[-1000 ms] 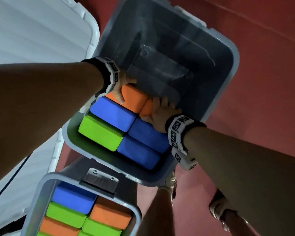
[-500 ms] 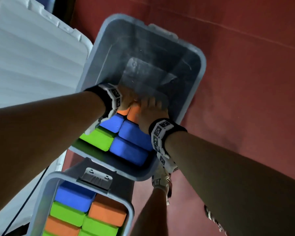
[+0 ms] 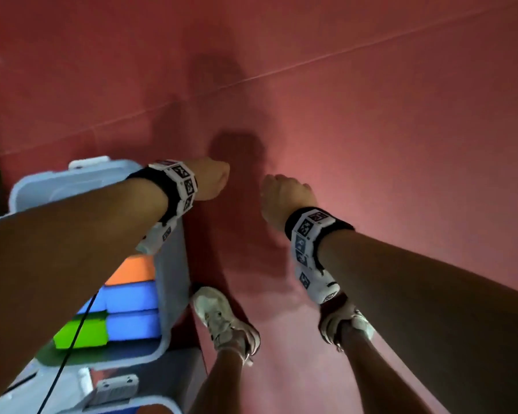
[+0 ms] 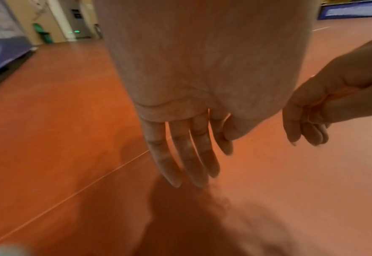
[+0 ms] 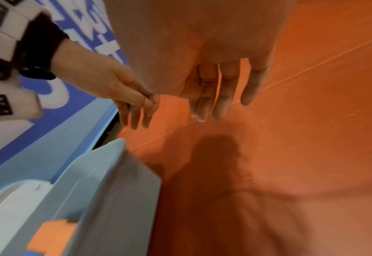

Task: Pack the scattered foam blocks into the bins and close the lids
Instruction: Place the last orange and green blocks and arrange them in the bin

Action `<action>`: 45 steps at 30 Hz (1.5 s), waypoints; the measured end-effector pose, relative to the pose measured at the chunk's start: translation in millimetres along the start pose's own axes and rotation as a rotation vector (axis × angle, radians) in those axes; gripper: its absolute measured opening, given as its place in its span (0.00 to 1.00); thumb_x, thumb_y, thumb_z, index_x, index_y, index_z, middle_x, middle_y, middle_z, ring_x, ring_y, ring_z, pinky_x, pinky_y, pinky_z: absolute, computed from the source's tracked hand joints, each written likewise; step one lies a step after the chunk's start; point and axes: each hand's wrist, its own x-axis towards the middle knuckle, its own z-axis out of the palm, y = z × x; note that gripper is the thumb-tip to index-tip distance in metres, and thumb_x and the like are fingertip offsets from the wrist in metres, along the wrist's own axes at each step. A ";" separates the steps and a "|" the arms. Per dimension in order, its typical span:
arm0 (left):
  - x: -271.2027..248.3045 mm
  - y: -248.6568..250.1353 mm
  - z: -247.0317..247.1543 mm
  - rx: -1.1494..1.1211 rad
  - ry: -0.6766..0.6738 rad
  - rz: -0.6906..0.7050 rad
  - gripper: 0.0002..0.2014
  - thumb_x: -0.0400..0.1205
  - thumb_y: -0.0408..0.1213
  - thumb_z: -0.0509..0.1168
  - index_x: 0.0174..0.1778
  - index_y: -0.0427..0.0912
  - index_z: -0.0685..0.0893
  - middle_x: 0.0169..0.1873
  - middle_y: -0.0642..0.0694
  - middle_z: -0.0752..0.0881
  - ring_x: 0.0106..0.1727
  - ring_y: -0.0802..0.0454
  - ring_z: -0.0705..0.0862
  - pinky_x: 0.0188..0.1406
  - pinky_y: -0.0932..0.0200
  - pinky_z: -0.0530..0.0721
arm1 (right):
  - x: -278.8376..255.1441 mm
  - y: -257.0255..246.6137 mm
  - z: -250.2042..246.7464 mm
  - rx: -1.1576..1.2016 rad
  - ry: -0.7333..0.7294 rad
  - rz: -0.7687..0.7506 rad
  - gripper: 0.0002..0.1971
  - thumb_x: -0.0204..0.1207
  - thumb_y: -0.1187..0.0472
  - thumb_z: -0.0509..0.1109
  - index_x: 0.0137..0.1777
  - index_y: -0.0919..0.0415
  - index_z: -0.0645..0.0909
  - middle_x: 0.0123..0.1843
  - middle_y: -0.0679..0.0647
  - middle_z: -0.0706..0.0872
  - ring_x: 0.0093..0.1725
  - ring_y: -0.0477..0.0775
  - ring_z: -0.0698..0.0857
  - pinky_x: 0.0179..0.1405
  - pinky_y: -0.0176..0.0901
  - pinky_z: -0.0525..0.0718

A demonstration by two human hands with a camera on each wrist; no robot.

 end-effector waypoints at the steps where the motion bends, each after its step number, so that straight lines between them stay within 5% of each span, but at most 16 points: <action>1: 15.4 32.9 -15.5 0.020 -0.003 0.042 0.12 0.84 0.43 0.53 0.34 0.53 0.70 0.40 0.43 0.86 0.39 0.41 0.83 0.45 0.52 0.82 | -11.1 36.5 -15.2 0.010 0.005 0.044 0.14 0.78 0.59 0.58 0.61 0.56 0.77 0.58 0.55 0.85 0.57 0.63 0.84 0.55 0.55 0.77; 8: 96.5 314.2 -124.1 0.259 -0.060 0.297 0.06 0.84 0.39 0.57 0.41 0.48 0.74 0.38 0.47 0.82 0.38 0.46 0.76 0.40 0.57 0.70 | -109.7 280.0 -105.1 0.201 0.112 0.338 0.14 0.78 0.61 0.57 0.59 0.60 0.79 0.56 0.59 0.85 0.53 0.65 0.85 0.49 0.52 0.77; 11: 127.8 444.9 -162.4 0.378 -0.105 0.441 0.09 0.83 0.36 0.57 0.45 0.40 0.82 0.40 0.43 0.85 0.40 0.44 0.80 0.44 0.51 0.80 | -156.0 381.3 -137.5 0.263 0.176 0.474 0.14 0.79 0.58 0.57 0.60 0.60 0.79 0.58 0.59 0.85 0.54 0.66 0.85 0.50 0.52 0.79; 13: 140.9 517.7 -178.6 0.422 -0.108 0.494 0.10 0.83 0.37 0.55 0.47 0.42 0.83 0.43 0.43 0.86 0.43 0.42 0.82 0.52 0.46 0.84 | -184.7 438.8 -153.5 0.300 0.208 0.551 0.14 0.80 0.56 0.57 0.60 0.59 0.79 0.57 0.59 0.85 0.54 0.66 0.85 0.50 0.53 0.80; 18: 174.1 673.1 -207.0 0.527 -0.077 0.582 0.10 0.83 0.41 0.55 0.52 0.49 0.82 0.49 0.48 0.87 0.50 0.45 0.85 0.53 0.48 0.84 | -244.2 567.0 -180.3 0.329 0.254 0.737 0.13 0.81 0.54 0.59 0.58 0.59 0.80 0.57 0.61 0.85 0.53 0.67 0.86 0.47 0.52 0.81; 24: 229.0 776.0 -254.8 0.567 -0.067 0.606 0.10 0.83 0.43 0.55 0.51 0.51 0.81 0.47 0.52 0.86 0.50 0.47 0.85 0.55 0.47 0.84 | -266.6 671.0 -207.0 0.357 0.254 0.861 0.14 0.81 0.53 0.59 0.58 0.58 0.80 0.58 0.60 0.85 0.52 0.67 0.85 0.46 0.51 0.81; 31: 340.9 861.0 -314.5 0.664 -0.074 0.556 0.10 0.85 0.41 0.55 0.53 0.46 0.81 0.49 0.47 0.86 0.49 0.45 0.83 0.47 0.54 0.80 | -216.4 787.8 -258.4 0.413 0.255 0.855 0.15 0.81 0.52 0.60 0.59 0.58 0.80 0.60 0.60 0.84 0.56 0.67 0.85 0.50 0.53 0.83; 38: 420.8 972.3 -362.4 0.613 -0.116 0.568 0.12 0.85 0.40 0.57 0.59 0.43 0.83 0.56 0.43 0.86 0.57 0.41 0.84 0.60 0.47 0.82 | -182.2 900.3 -328.1 0.465 0.131 0.824 0.17 0.81 0.51 0.59 0.64 0.58 0.79 0.64 0.60 0.82 0.62 0.66 0.83 0.56 0.55 0.81; 45: 482.8 1077.3 -418.7 0.675 -0.159 0.544 0.09 0.83 0.39 0.59 0.53 0.44 0.84 0.53 0.44 0.86 0.53 0.42 0.85 0.58 0.44 0.84 | -180.1 1014.4 -397.7 0.523 0.068 0.806 0.17 0.81 0.53 0.57 0.64 0.58 0.79 0.65 0.58 0.81 0.61 0.65 0.81 0.55 0.54 0.80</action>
